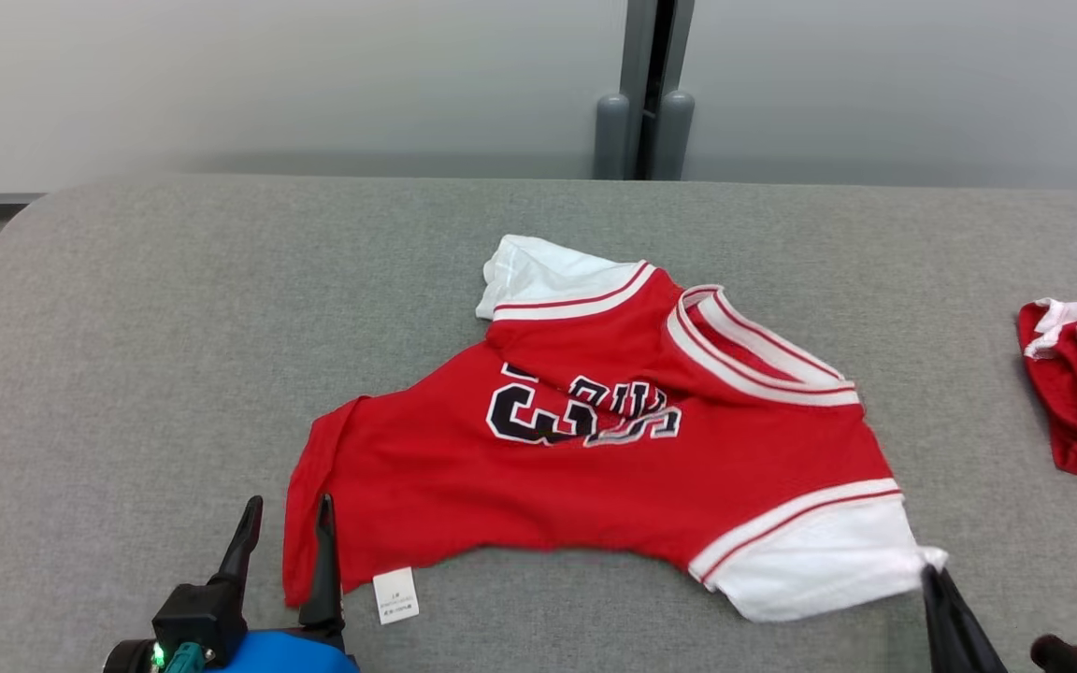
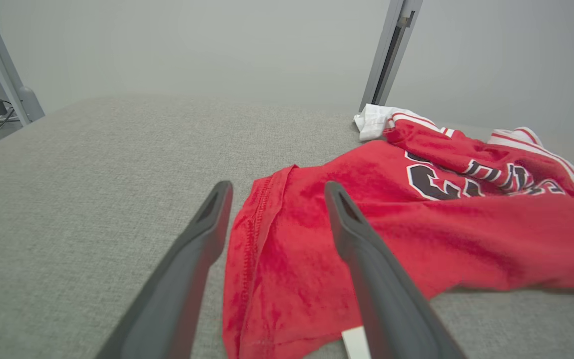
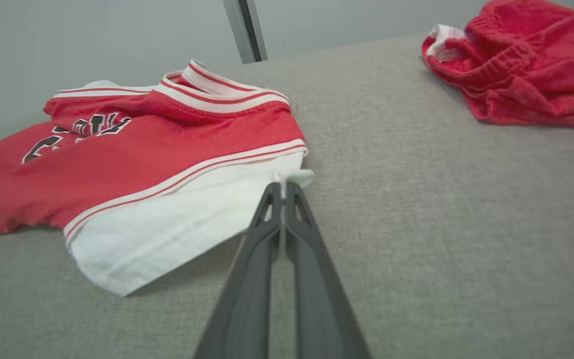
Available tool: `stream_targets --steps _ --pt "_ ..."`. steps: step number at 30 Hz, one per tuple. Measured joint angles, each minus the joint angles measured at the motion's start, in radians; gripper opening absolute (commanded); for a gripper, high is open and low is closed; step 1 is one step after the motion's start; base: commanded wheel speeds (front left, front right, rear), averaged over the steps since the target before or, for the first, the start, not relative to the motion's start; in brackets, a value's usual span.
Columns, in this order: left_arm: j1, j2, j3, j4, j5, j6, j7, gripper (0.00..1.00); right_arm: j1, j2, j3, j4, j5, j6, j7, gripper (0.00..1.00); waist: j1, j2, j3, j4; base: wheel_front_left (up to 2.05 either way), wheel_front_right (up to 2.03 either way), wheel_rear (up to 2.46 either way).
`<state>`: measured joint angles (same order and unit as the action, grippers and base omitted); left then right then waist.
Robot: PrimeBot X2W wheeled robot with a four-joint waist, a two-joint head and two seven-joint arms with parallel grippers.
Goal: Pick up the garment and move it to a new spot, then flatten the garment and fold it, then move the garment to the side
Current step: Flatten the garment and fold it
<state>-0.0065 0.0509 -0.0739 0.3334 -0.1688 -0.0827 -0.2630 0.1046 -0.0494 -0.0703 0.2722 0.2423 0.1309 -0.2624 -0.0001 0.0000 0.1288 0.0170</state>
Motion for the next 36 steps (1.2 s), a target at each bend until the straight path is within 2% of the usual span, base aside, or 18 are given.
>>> stream_targets --steps 1,8,15,22,36 --pt "0.001 0.000 0.002 0.000 0.000 0.003 0.000 1.00 0.020 -0.001 -0.012 -0.001 0.004 0.000 0.000 1.00 0.0000 0.0000 -0.004 -0.006 0.00 0.00 0.00" --pt "0.003 0.000 0.026 -0.001 0.006 0.013 0.000 1.00 -0.015 -0.002 -0.094 -0.073 -0.060 0.000 0.000 1.00 0.0000 0.0000 -0.014 -0.029 0.00 0.00 0.00" --pt "-0.002 0.000 0.062 -0.017 0.044 0.025 0.000 1.00 -0.148 -0.002 -0.010 -0.114 -0.134 0.000 0.000 1.00 0.0000 0.0000 -0.003 -0.012 0.00 0.00 0.00" --pt "-0.005 0.000 0.064 -0.014 0.059 0.023 0.000 1.00 -0.183 -0.001 0.067 -0.044 -0.165 0.000 0.000 1.00 0.0000 0.0000 -0.024 0.010 0.00 0.00 0.00" --pt "0.043 0.000 0.037 0.012 0.053 0.009 0.000 1.00 -0.132 -0.001 0.062 0.054 -0.156 0.000 0.000 1.00 0.0000 0.0000 -0.071 -0.010 0.00 0.00 0.00"
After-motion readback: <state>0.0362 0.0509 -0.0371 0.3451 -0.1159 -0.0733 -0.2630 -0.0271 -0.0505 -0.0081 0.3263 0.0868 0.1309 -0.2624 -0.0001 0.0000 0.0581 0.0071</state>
